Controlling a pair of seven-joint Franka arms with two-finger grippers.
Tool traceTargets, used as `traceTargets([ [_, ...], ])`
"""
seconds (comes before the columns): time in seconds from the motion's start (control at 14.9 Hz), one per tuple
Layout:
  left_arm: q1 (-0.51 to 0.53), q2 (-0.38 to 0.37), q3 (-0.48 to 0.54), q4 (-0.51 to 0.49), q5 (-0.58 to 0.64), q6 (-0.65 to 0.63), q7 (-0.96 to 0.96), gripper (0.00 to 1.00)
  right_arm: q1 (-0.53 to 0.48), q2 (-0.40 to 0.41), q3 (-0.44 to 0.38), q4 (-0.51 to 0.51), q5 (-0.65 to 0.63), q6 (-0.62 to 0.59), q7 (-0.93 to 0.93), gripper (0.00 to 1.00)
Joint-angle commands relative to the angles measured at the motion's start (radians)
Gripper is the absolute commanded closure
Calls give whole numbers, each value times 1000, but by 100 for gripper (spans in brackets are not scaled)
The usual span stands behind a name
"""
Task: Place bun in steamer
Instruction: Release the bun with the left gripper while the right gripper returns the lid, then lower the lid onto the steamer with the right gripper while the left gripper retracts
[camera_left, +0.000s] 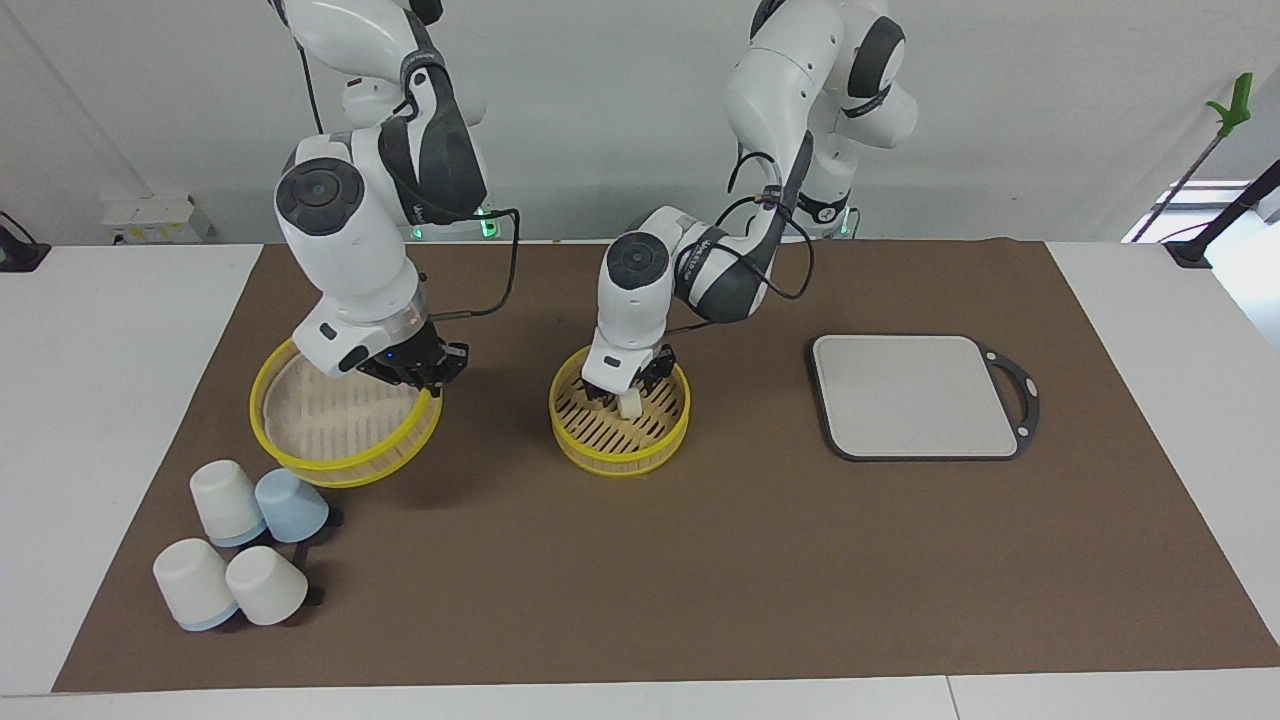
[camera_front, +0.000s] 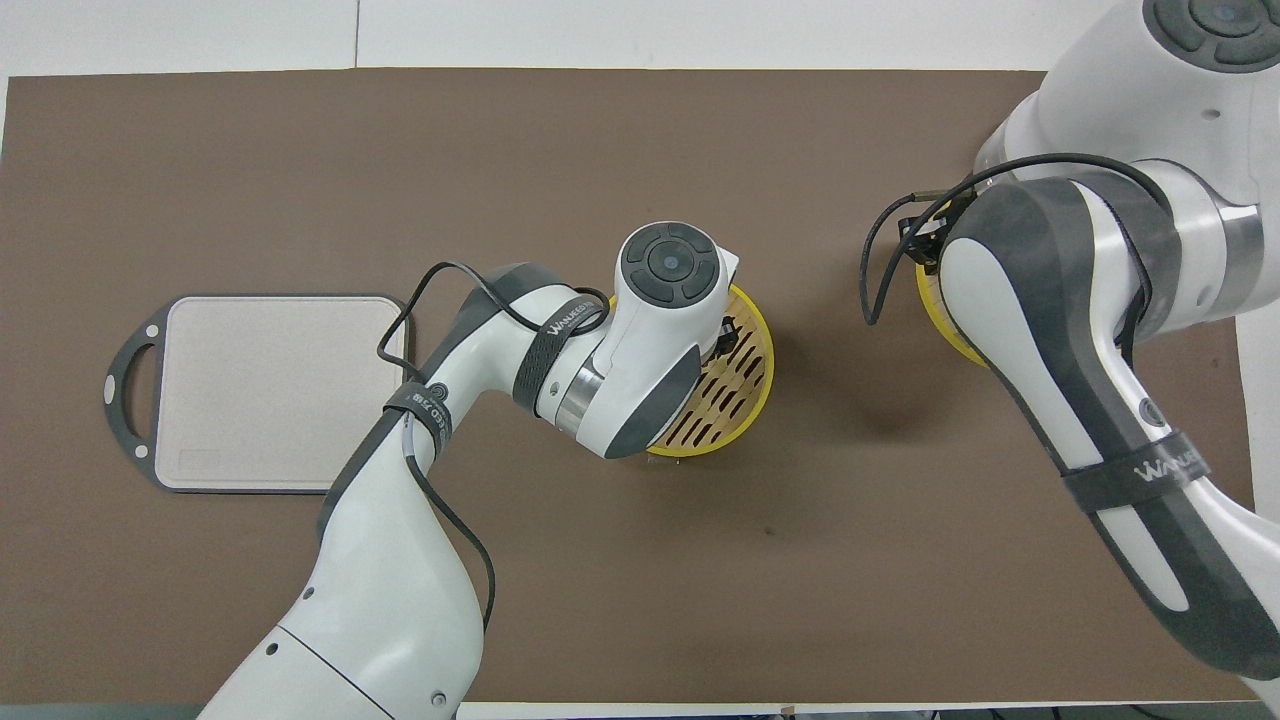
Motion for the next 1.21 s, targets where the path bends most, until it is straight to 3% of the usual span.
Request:
traceTargets([
  [0.0,-2,-26,15,3,-8,-39,-43,0,-11,-38,9,-44,-5,32,-35,100],
  [0.13,15,-32,31,35,-10,-79,-44,0,2,-38,9,-44,3,35,-20,100],
  [0.27,24,-106,83,25,-7,-107,-40,0,19,-34,9,-42,3,49,29,100],
  [0.47,125,-206,93,-15,-5,-160,-30,0,78,-29,9,-42,3,61,141,100],
  [0.74,232,-266,96,-23,3,-248,99,0,180,-9,10,-16,13,87,298,100],
  [1.14,381,-344,96,-23,30,-383,384,0,317,139,4,177,26,54,488,100],
])
